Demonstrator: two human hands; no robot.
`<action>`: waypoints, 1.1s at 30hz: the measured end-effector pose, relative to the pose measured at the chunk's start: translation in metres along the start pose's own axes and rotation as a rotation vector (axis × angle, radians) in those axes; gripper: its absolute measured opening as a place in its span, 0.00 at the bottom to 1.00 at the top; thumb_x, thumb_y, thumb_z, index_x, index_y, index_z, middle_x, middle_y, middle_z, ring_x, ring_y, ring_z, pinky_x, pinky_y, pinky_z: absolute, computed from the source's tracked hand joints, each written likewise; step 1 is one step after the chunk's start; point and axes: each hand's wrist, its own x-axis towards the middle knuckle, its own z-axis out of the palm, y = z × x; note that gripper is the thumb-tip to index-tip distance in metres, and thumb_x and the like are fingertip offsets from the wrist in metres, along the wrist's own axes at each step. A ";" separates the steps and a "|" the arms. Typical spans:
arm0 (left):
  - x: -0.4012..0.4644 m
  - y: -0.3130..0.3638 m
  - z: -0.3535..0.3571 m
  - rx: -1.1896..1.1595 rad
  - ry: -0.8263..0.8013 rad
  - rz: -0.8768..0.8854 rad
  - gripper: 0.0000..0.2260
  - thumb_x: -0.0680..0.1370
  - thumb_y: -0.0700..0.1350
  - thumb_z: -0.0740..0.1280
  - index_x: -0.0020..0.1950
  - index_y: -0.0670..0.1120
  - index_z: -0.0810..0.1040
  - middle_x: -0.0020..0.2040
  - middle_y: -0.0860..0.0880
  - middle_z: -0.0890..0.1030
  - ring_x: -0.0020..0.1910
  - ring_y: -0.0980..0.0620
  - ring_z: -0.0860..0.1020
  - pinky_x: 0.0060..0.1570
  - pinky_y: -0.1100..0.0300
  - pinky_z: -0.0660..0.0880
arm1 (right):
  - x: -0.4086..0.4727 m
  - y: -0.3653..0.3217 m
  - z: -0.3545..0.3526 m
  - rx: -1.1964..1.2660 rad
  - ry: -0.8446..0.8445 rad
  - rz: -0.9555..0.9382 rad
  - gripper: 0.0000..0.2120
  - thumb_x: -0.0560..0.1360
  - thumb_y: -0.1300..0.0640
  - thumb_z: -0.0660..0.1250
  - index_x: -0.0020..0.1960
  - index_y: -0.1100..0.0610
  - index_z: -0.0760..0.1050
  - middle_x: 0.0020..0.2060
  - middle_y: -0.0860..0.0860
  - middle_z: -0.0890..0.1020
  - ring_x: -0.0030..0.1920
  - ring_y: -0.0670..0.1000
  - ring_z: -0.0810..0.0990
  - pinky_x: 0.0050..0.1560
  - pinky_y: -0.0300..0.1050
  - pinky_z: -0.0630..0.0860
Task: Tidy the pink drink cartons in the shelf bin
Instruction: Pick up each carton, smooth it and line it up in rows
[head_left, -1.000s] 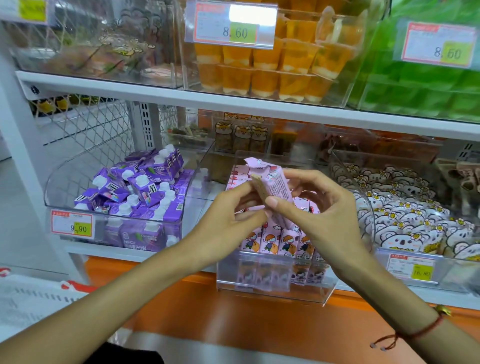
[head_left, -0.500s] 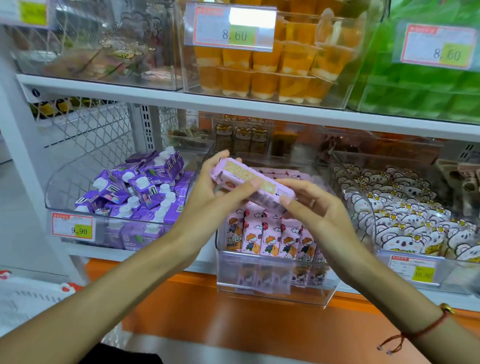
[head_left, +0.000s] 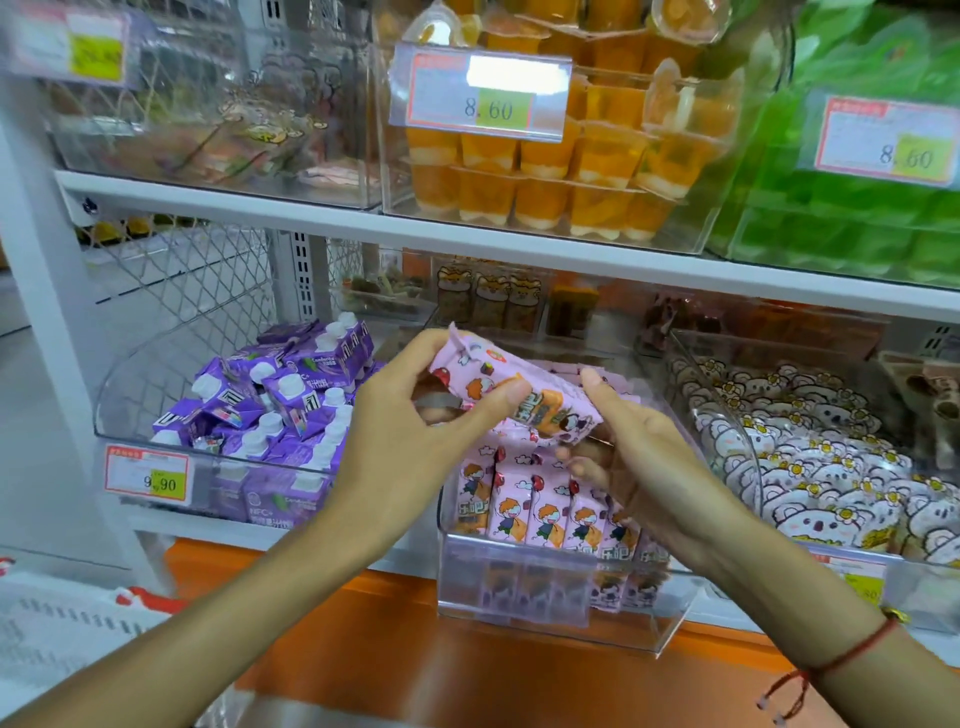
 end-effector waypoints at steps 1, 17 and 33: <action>0.002 -0.002 -0.002 0.004 0.064 -0.004 0.10 0.70 0.53 0.71 0.46 0.49 0.75 0.37 0.59 0.82 0.36 0.64 0.79 0.38 0.72 0.74 | 0.006 -0.003 -0.001 -0.060 0.006 -0.020 0.18 0.76 0.41 0.62 0.51 0.55 0.81 0.43 0.56 0.84 0.38 0.48 0.81 0.37 0.37 0.77; 0.027 -0.035 -0.018 -0.171 0.339 -0.289 0.04 0.80 0.46 0.63 0.49 0.50 0.67 0.44 0.56 0.81 0.43 0.60 0.83 0.39 0.69 0.78 | 0.144 0.021 -0.001 -1.512 -0.124 0.002 0.23 0.82 0.45 0.47 0.73 0.50 0.64 0.76 0.54 0.58 0.75 0.60 0.51 0.72 0.60 0.52; 0.126 -0.089 0.032 0.763 -0.407 -0.142 0.24 0.76 0.52 0.69 0.68 0.47 0.67 0.60 0.43 0.78 0.55 0.42 0.77 0.44 0.60 0.69 | 0.103 0.037 -0.011 -1.401 -0.084 -0.144 0.24 0.83 0.47 0.47 0.77 0.51 0.56 0.74 0.53 0.62 0.73 0.55 0.58 0.72 0.50 0.53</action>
